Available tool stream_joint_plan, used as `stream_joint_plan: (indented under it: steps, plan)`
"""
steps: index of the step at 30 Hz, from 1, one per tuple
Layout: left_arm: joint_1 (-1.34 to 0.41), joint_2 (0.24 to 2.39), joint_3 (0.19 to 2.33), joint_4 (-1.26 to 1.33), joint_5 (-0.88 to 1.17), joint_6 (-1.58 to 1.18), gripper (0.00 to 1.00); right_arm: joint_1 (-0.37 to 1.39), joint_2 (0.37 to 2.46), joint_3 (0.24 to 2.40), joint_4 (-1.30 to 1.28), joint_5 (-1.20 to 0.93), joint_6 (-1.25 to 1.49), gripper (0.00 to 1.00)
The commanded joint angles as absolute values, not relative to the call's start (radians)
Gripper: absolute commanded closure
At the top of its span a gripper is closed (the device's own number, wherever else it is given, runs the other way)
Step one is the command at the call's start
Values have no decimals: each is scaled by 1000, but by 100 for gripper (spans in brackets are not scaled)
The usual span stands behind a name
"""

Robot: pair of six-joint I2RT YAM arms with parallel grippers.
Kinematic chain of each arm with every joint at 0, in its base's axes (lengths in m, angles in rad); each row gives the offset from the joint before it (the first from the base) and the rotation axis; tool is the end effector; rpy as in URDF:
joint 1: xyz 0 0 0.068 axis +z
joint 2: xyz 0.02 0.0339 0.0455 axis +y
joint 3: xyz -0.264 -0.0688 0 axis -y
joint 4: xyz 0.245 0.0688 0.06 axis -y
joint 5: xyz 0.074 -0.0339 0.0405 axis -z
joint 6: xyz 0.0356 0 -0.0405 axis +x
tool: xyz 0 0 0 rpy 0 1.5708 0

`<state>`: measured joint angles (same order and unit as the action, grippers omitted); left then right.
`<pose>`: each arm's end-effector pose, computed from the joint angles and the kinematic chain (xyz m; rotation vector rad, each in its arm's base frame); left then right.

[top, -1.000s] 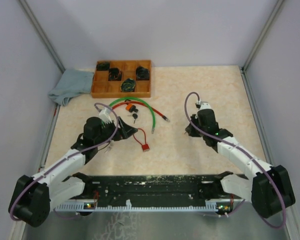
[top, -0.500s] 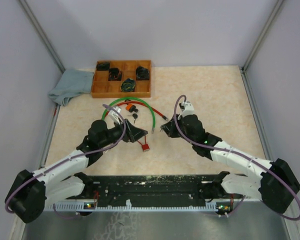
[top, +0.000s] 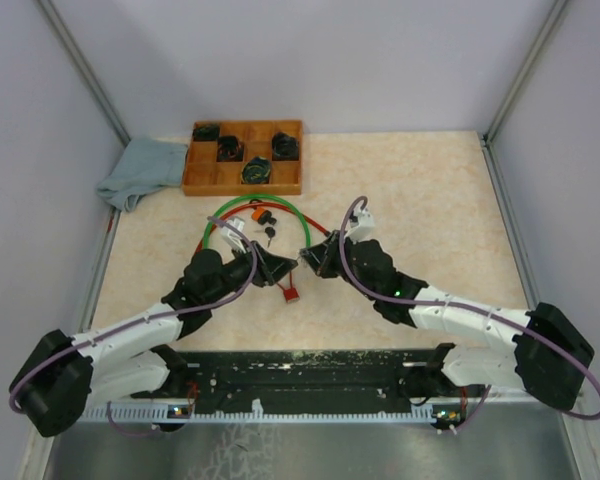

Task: Unlock with the key

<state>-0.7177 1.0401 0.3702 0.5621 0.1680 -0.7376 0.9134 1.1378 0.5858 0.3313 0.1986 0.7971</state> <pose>0.1649 -0.1519 0.2244 0.1200 1.8303 -1.2069 0.1617 0.1980 0.2519 0.0410 1.9124 1.0274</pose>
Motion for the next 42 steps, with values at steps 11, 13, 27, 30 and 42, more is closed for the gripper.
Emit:
stream_joint_plan:
  steps: [11,13,27,30,42]
  plan:
    - [-752,1062,378,617,69,-739,56,939,1140,590,378,264,811,100]
    - [-752,1034,382,553,44,-723,51,938,1148,629,274,288,753,100]
    - [-689,1018,417,188,-99,-724,34,845,1324,827,-179,98,311,64]
    - [-632,1029,401,176,-14,-746,32,839,1393,862,-195,63,235,62]
    - [-472,969,376,89,118,-741,26,838,1660,1040,-266,31,47,60]
